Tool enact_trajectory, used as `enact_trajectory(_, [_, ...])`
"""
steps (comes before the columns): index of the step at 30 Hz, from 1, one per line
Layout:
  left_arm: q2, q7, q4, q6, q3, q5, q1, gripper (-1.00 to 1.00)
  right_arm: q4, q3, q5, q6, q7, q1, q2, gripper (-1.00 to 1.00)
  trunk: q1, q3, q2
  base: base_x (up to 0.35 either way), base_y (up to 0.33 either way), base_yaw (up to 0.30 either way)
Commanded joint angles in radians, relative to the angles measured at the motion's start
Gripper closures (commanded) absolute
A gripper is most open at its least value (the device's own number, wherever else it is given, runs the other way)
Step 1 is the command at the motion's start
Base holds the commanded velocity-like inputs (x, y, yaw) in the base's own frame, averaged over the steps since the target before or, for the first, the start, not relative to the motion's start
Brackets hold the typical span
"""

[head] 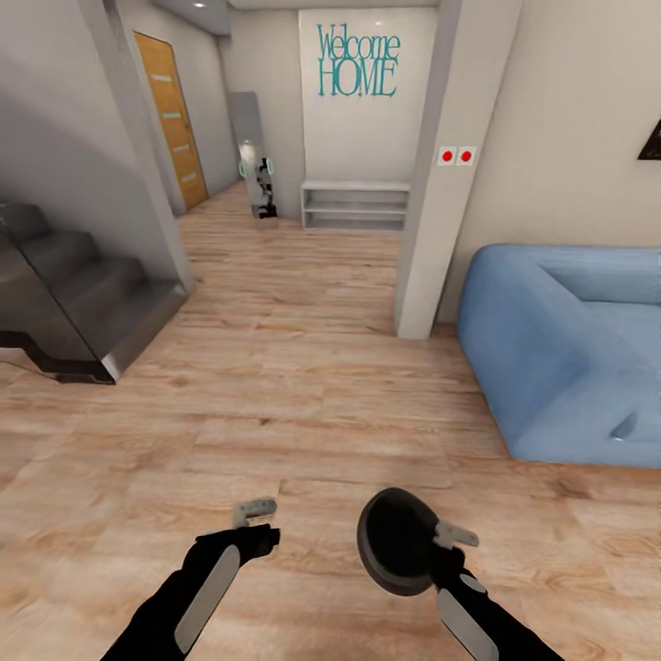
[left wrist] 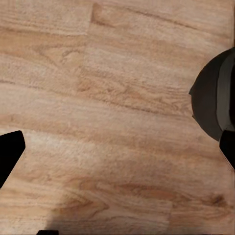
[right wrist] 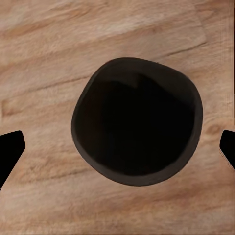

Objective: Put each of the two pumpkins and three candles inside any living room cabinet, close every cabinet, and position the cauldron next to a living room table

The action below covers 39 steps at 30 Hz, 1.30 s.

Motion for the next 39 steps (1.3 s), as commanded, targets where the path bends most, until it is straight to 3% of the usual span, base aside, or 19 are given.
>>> enact_trajectory(1, [0.002, 0.011, -0.006, 0.002, -0.001, 0.01, -0.001, -1.0, 0.0, 0.008, -0.011, -0.007, -0.007, -0.001, -0.001, -1.0, 0.0, -0.001, 0.0, 0.265, 0.0, -0.195])
enact_trajectory(26, [0.003, 0.014, -0.013, 0.006, 0.002, 0.009, 0.0, -1.0, 0.03, 0.008, -0.012, 0.002, -0.005, -0.001, 0.009, -1.0, 0.0, -0.001, 0.0, 0.274, -0.015, -0.155])
enact_trajectory(39, [0.003, 0.014, -0.013, 0.006, 0.002, 0.009, 0.0, -1.0, 0.03, 0.009, -0.01, 0.0, -0.004, -0.001, 0.008, -1.0, 0.0, -0.001, 0.0, 0.05, -0.041, -0.255])
